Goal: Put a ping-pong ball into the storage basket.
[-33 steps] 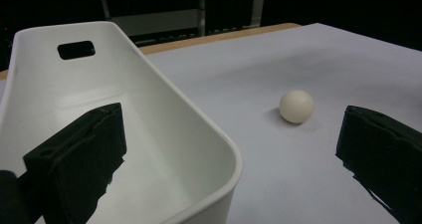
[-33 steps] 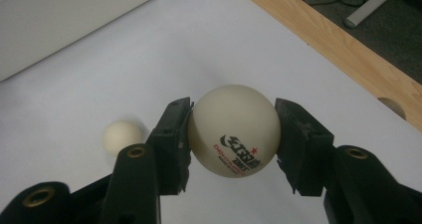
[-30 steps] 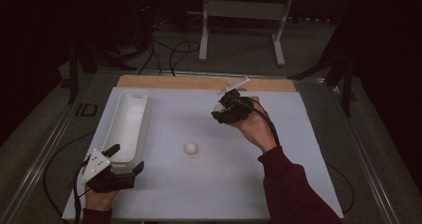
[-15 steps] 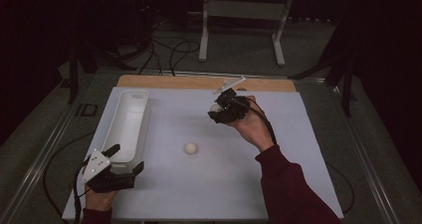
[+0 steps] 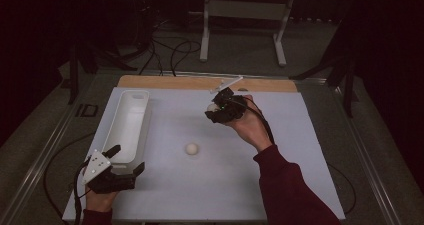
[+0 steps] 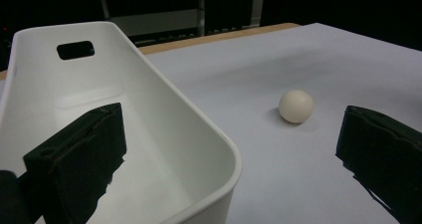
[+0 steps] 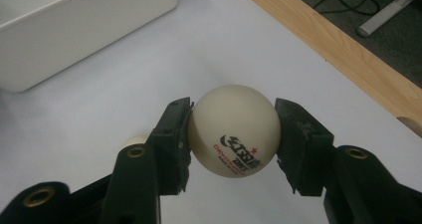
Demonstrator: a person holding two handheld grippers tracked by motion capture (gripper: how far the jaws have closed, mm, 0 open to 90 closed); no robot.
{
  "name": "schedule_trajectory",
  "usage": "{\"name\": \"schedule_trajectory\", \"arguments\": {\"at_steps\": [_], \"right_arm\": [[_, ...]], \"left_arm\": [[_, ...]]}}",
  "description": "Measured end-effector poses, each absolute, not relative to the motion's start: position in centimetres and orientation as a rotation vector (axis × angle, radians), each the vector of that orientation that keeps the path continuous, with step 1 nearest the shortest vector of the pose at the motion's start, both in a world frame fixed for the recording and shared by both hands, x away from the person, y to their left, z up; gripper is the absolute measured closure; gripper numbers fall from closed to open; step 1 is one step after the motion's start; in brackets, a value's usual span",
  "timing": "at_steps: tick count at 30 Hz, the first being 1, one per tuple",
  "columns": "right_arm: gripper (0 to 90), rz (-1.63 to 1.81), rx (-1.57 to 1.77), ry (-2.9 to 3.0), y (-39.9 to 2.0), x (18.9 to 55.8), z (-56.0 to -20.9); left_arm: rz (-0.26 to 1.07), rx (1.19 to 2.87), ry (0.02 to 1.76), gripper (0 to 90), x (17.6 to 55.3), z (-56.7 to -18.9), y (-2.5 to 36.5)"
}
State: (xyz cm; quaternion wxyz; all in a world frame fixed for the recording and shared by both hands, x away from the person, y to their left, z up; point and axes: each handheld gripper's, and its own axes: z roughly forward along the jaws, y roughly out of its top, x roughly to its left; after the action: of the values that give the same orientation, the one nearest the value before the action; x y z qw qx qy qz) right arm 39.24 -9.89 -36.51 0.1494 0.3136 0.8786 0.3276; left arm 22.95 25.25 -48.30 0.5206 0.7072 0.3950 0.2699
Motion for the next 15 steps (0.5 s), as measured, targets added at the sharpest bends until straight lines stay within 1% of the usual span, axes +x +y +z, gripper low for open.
{"name": "schedule_trajectory", "arguments": {"at_steps": [15], "right_arm": [[50.5, 0.956, 0.901, 2.53, -9.31, 39.43, -36.49]], "left_arm": [[0.647, 1.695, 0.946, 0.0, 22.95, -48.3, 25.25]]}}
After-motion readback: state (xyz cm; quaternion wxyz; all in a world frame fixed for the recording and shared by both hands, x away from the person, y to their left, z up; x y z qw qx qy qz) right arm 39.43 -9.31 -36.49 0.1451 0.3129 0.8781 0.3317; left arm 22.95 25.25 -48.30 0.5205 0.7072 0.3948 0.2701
